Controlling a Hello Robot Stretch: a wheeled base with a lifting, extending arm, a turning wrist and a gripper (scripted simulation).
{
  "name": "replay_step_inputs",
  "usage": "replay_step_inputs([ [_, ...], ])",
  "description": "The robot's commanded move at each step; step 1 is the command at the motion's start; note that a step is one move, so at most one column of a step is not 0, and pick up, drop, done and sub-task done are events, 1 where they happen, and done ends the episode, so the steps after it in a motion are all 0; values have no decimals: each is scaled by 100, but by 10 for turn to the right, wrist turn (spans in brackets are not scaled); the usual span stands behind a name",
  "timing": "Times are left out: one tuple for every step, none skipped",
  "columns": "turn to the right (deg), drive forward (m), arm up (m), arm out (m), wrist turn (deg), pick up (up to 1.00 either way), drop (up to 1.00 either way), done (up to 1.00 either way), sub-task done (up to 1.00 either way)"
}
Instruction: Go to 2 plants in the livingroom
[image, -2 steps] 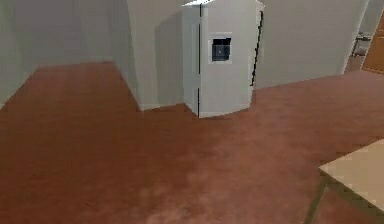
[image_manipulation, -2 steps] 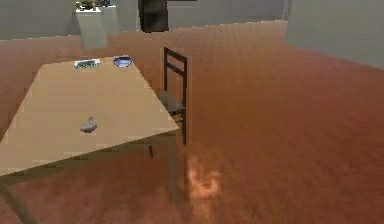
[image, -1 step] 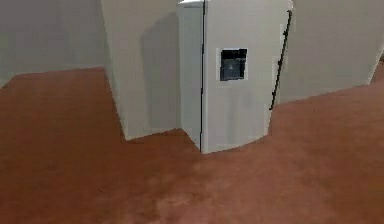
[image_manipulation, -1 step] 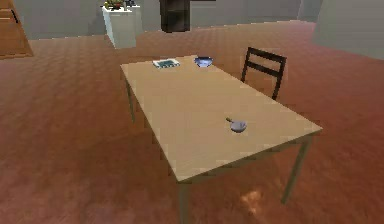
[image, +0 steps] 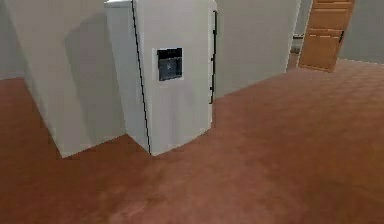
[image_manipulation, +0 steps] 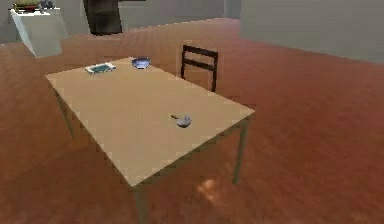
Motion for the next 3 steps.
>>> replay_step_inputs([
  [0,50,0,0,0,0,0,0,0],
  [450,0,0,0,0,0,0,0,0],
  [0,10,0,0,0,0,0,0,0],
])
